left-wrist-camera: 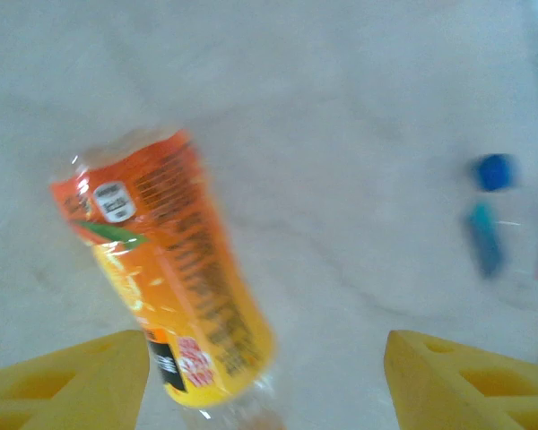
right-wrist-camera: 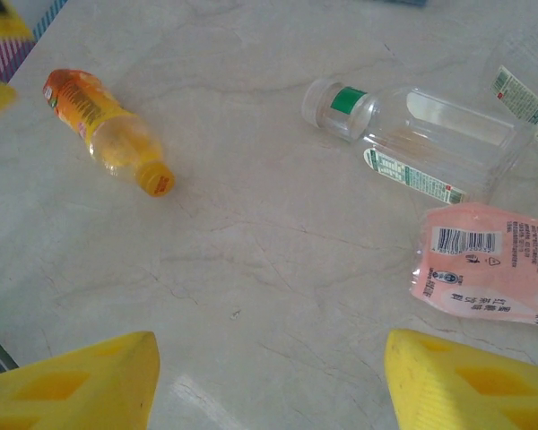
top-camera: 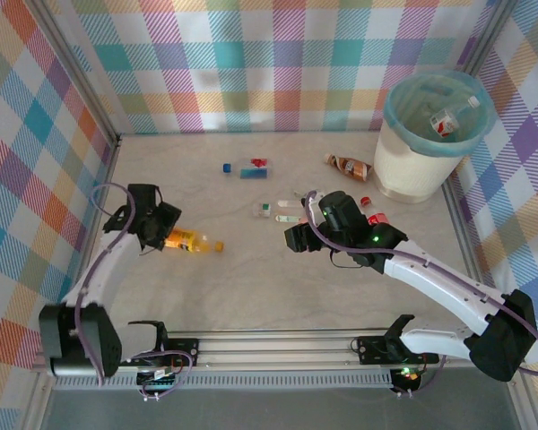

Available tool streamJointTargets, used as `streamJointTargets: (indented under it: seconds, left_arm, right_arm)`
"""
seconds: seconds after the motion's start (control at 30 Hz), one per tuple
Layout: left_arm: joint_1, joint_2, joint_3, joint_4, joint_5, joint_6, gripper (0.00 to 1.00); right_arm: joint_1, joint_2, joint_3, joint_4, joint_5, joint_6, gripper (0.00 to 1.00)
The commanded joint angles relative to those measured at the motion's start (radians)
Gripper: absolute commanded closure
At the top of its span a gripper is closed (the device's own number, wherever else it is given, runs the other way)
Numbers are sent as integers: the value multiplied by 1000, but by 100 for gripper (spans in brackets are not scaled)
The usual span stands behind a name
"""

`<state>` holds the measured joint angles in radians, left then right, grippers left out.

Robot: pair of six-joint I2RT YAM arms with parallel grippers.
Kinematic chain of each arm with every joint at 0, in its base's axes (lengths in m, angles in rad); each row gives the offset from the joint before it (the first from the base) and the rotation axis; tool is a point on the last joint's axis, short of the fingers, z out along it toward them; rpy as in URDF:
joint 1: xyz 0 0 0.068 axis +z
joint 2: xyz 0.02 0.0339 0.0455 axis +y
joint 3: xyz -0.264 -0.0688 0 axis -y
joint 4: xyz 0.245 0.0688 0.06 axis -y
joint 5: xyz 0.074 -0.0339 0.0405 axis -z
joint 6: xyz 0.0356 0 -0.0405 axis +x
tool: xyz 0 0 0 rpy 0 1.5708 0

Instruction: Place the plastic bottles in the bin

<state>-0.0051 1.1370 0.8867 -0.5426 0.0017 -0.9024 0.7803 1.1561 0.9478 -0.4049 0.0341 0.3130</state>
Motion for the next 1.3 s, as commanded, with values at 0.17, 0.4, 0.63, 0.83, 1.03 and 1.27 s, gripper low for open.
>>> streamJointTargets:
  seconds: [0.17, 0.4, 0.63, 0.83, 1.03, 1.27]
  left_arm:
    - [-15, -186, 133, -167, -74, 193, 11]
    - [-15, -64, -14, -96, 112, -46, 0]
    - [-19, 0, -106, -10, 117, -193, 0]
    - [-19, 147, -117, 56, 191, -210, 0]
    - [-37, 261, -110, 121, 223, -210, 0]
    - [-44, 330, -92, 118, 179, -177, 5]
  right_arm:
    - [6, -47, 61, 11, 13, -41, 31]
    - [7, -30, 88, -3, -4, -33, 31]
    - [6, -65, 39, -16, 9, -18, 31]
    - [7, -67, 18, -1, -18, 12, 31]
    - [8, -58, 8, 7, -53, 48, 32]
    - [8, -77, -31, 8, -44, 49, 31]
